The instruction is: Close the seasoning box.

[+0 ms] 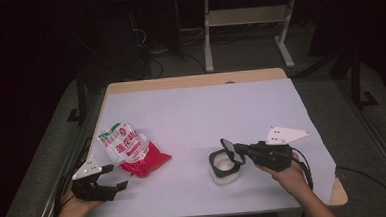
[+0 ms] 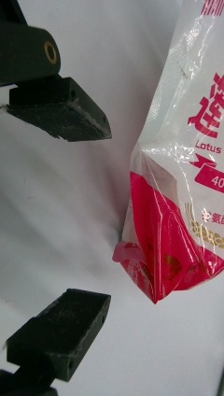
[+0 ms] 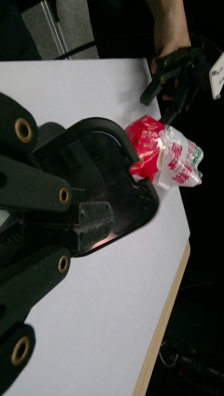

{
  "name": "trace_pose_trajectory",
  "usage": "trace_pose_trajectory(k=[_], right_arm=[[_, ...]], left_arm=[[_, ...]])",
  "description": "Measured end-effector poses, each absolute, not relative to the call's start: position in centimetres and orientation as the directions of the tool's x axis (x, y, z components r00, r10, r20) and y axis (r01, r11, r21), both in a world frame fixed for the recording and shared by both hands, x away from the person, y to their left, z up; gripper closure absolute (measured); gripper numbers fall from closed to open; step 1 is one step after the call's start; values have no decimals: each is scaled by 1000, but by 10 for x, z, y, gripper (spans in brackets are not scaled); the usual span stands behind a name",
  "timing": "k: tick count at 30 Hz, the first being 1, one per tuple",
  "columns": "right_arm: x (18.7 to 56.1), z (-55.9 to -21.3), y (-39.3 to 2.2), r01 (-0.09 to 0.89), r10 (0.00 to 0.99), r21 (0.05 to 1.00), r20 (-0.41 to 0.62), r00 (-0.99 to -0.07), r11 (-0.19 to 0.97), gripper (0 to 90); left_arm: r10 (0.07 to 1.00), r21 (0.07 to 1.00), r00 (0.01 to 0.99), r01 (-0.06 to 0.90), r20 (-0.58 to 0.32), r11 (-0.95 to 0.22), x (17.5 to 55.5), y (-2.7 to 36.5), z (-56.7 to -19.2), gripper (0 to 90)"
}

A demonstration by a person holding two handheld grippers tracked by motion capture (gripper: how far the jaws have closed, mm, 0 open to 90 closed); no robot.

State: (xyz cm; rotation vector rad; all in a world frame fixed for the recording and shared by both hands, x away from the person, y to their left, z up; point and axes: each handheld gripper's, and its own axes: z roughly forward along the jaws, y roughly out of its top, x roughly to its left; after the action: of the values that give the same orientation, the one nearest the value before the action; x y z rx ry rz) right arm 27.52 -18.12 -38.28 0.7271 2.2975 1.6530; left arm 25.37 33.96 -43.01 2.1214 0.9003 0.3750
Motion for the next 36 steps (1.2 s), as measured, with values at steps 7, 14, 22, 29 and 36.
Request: trace_pose_trajectory(k=[7,14,22,29,36], right_arm=[[282,-386,-193,272,546,937,112,-830,221,900],[287,-389,-210,299,609,933,119,-784,202,766],[291,-399,-238,359,727,912,110,-677,197,466],[292,-416,-253,443,778,870,121,-616,216,333],[290,-432,-266,478,815,850,109,-569,220,268]], left_arm=[[711,765,702,478,-37,-432,253,340,-433,168],[722,766,691,481,-32,-426,251,341,-433,168],[742,782,670,480,-34,-398,249,346,-432,164],[755,788,654,484,-38,-379,248,347,-430,163],[756,783,654,484,-27,-390,248,346,-429,163]])
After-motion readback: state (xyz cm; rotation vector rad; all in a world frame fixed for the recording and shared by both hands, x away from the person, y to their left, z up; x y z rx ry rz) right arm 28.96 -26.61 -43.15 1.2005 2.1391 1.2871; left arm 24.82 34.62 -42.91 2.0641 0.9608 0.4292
